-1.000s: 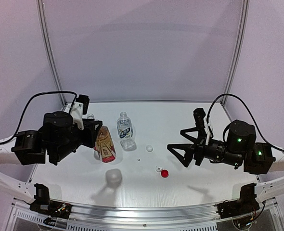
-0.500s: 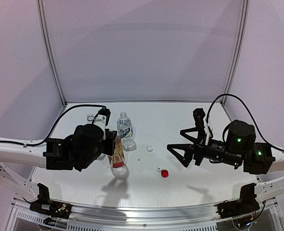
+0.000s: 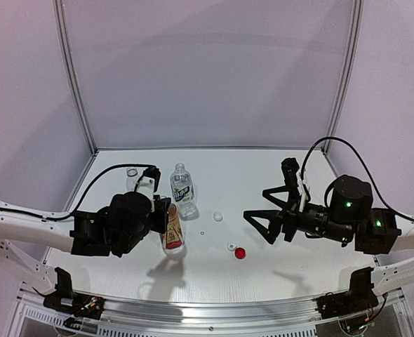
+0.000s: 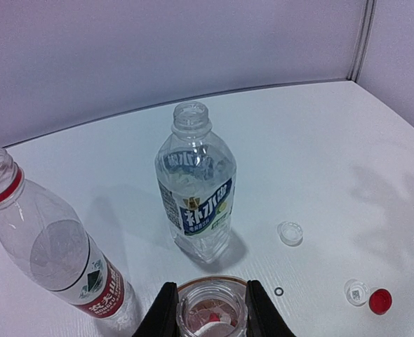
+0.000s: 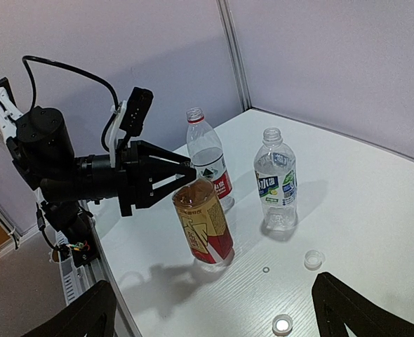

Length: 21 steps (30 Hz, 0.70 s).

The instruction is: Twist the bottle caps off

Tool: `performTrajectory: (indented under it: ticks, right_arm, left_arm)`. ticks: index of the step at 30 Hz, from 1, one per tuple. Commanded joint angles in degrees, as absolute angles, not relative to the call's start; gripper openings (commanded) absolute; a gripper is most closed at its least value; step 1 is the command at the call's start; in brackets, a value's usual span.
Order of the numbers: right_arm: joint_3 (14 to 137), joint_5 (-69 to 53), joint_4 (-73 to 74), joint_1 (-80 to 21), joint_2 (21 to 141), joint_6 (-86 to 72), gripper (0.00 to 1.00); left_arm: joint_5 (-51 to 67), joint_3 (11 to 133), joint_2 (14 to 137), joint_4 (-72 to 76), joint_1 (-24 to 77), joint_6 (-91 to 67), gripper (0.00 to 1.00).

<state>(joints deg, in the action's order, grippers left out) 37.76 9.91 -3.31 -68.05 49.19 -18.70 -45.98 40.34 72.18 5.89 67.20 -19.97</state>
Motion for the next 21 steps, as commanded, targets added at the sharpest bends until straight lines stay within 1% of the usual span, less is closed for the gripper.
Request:
performTrajectory:
  ticks: [1,11,21]
  right_arm:
    - [37.09,9.69,-3.45,-67.97,49.04,-18.37,0.99]
    - [37.09,9.37,-3.57,-67.94,49.22,-18.32,0.99]
    - [37.09,9.17,-3.56,-67.94,49.13,-18.26,0.99]
  left_arm:
    - [-47.72,39.01,73.22,10.45,67.13,-20.30,0.11]
    - [-52.96,38.79,76.37,13.26,69.55,-18.92,0.10]
    - [-53.51,39.19,78.54,12.92,69.78,-20.70,0.10]
